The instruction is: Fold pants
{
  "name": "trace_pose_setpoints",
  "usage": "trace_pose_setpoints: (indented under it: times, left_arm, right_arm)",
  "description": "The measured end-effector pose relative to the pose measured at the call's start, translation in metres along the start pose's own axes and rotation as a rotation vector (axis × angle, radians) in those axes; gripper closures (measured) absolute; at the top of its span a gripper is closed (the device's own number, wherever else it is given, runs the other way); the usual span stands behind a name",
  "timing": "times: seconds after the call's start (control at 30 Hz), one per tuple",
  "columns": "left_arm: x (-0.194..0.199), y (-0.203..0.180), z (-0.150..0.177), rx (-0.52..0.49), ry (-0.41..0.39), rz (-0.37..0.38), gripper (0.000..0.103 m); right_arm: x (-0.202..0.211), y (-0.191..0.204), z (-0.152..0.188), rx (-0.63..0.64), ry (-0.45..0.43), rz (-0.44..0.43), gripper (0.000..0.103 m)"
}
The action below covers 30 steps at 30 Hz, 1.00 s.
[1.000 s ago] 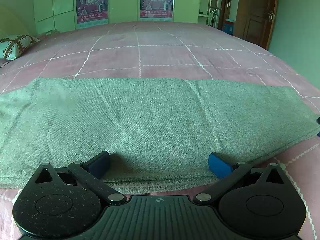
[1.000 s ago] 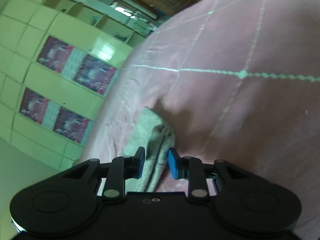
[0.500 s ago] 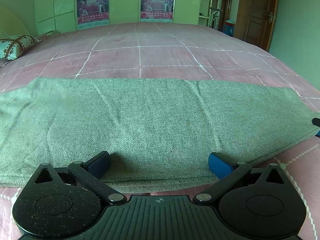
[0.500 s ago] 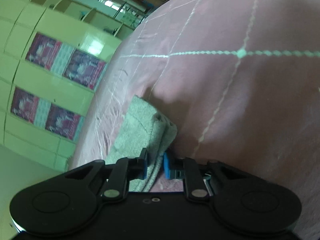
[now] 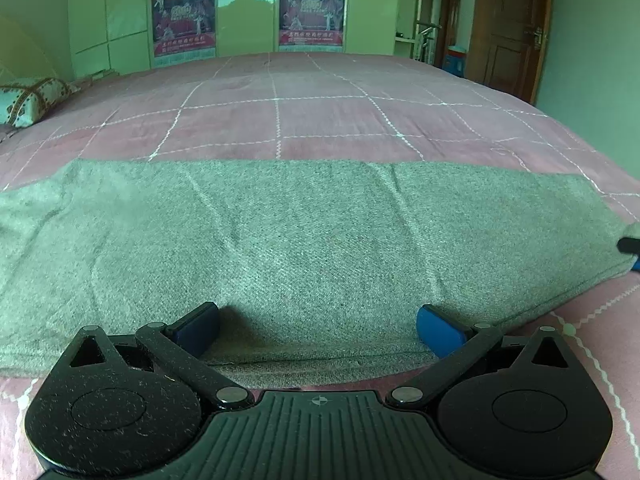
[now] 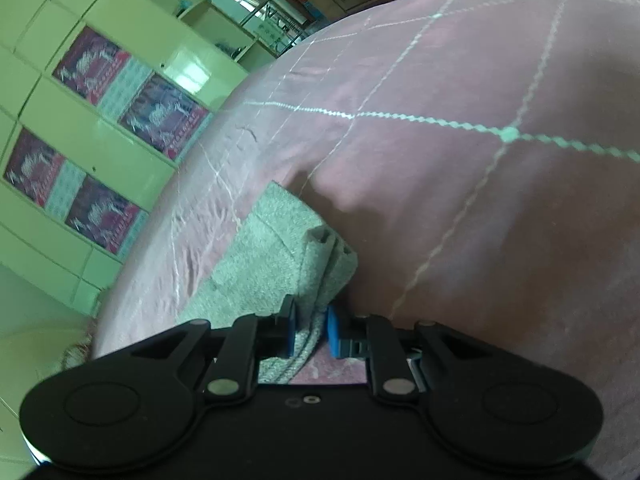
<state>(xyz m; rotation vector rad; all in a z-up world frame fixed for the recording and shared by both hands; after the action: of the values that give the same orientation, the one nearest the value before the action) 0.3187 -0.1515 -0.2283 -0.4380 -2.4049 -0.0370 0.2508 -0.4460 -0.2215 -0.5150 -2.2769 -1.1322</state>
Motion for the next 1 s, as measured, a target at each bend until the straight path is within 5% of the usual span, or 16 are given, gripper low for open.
trace_pose_setpoints:
  times: [0.17, 0.37, 0.57, 0.63, 0.73, 0.8, 0.87, 1.0]
  left_arm:
    - [0.029, 0.042, -0.008, 0.054, -0.062, 0.096, 0.000]
    - [0.099, 0.204, 0.005, 0.244, -0.114, -0.101, 0.000]
    - [0.164, 0.331, 0.043, 0.376, -0.145, -0.296, 0.000]
    - [0.176, 0.349, 0.056, 0.391, -0.145, -0.318, 0.000]
    - [0.179, 0.361, 0.072, 0.416, -0.135, -0.324, 0.000]
    - [0.176, 0.364, 0.078, 0.429, -0.126, -0.309, 0.000]
    - [0.172, 0.359, 0.079, 0.424, -0.128, -0.284, 0.000]
    - [0.161, 0.330, 0.063, 0.389, -0.148, -0.211, 0.000]
  right_arm:
    - [0.018, 0.027, -0.006, 0.066, -0.025, 0.015, 0.097]
    - [0.050, 0.129, 0.020, 0.299, -0.078, -0.085, 0.097]
    - [0.054, 0.256, 0.115, 0.534, -0.050, -0.235, 0.097]
    - [0.049, 0.292, 0.157, 0.616, -0.014, -0.270, 0.095]
    - [0.027, 0.326, 0.246, 0.761, 0.150, -0.350, 0.075]
    - [0.013, 0.332, 0.295, 0.850, 0.324, -0.318, 0.088]
    - [0.024, 0.320, 0.305, 0.781, 0.326, -0.371, 0.089]
    - [0.041, 0.307, 0.289, 0.777, 0.251, -0.342, 0.086]
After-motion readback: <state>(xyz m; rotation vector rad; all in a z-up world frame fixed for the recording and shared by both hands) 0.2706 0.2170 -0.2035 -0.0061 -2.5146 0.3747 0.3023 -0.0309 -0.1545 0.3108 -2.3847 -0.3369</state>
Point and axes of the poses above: each gripper's, at about its wrist camera, not at the fingertips, and x roughly against the way its jaws point, y to its left, z to its underside, the point moved 2 cm from there along -x, roughly the way its jaws point, and after that the axes turned 7 degrees about z, right-handed, at the moved point
